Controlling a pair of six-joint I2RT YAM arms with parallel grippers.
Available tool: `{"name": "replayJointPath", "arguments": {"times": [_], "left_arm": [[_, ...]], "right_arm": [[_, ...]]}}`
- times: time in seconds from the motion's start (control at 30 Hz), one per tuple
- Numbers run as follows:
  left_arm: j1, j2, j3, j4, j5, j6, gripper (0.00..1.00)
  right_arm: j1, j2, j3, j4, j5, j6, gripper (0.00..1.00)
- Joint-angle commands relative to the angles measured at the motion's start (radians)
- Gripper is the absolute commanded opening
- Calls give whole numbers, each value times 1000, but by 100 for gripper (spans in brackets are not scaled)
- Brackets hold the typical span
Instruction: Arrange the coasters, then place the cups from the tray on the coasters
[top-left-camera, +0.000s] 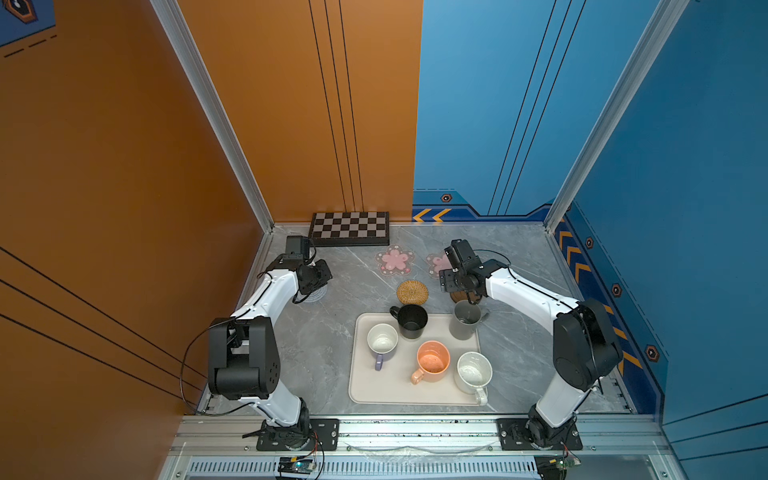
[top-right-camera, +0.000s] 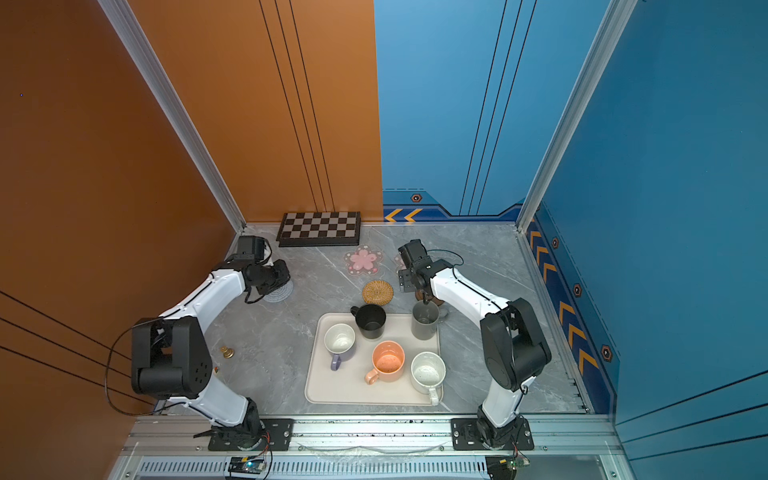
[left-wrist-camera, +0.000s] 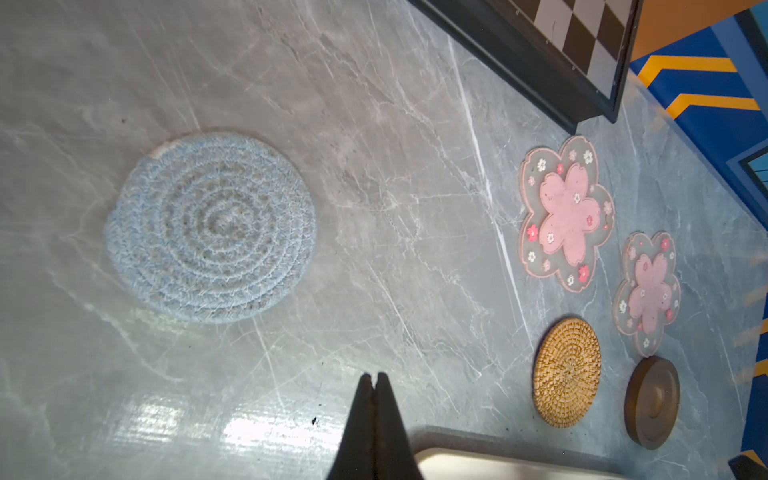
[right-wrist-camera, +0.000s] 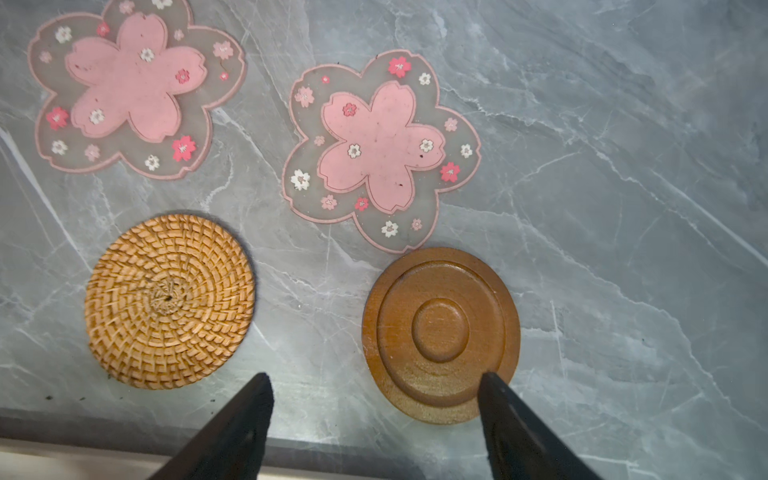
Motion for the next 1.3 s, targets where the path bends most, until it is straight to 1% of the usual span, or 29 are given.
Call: {"name": "replayJointPath", "arguments": {"times": [0.0,0.1,0.17,0.27,0.37,0.53,0.87,1.07,1.27], "left_arm": [[-10,-38,-25,-28,11,3,5],[-17,-41,-41,-27,8,3,5],[-18,-37,-51,-27,7,4,5],[-22,-31,-57,-27,5,4,5],[-26,-15,-52,-26,6,5,5],[-35,11,-41,-27,3,5,5],[-52,36,-36,-27,3,7,4],[-55,34,-41,-27,4,7,4],[-55,30,-41,-28,6,6,4]], "right_arm": [[4,50,47,-31,-28,-3,68],[-1,92,69,-31,-48,3,57],[-5,112,75,-31,-45,16,54],[-19,133,75,-33,-59,39,52],[-25,152,76,-42,-74,50,51],[-25,166,73,-52,-64,58,51],[-31,168,71,-77,16,63,52],[-53,194,74,-83,-1,77,52],[-52,224,79,-91,-24,78,54]]}}
